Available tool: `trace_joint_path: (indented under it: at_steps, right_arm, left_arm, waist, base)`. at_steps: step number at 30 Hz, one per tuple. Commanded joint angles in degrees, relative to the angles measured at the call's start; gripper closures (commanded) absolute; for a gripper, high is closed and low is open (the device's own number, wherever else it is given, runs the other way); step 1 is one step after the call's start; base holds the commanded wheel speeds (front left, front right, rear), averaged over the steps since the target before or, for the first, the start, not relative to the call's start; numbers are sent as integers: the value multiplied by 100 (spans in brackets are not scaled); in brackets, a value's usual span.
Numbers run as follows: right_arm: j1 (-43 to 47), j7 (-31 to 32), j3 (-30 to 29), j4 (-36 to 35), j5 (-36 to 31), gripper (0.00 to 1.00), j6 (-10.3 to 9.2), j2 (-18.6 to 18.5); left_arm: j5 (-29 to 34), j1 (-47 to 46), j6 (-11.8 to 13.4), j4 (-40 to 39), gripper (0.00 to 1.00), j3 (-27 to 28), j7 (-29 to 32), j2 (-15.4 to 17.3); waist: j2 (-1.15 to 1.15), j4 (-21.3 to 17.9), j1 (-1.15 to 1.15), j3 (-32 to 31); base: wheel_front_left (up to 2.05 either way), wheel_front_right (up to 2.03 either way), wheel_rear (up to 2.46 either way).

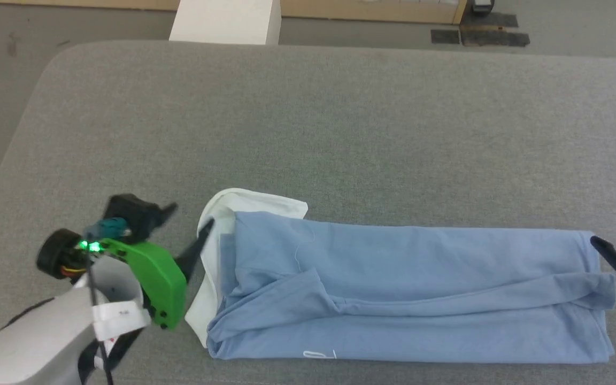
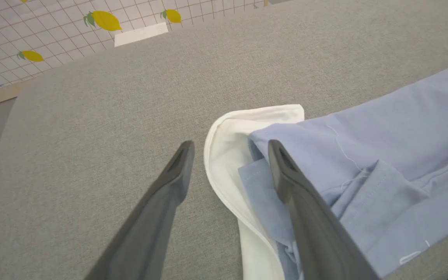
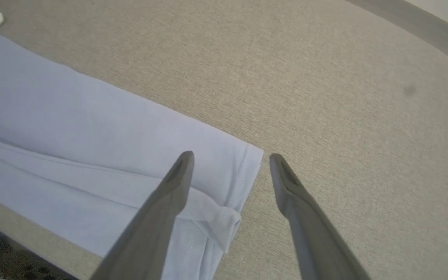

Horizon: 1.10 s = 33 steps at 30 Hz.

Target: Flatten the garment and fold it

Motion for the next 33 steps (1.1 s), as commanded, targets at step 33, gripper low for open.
trace_joint_path:
  at_steps: [33]
  right_arm:
    - [939,1563,-3646,1021,-2313,0,-9,4042]
  left_arm:
    - [2948,2400,835,-234,0,3456,-1701,-1383]
  waist:
    - [0,412,0,545]
  base:
    - [0,0,0]
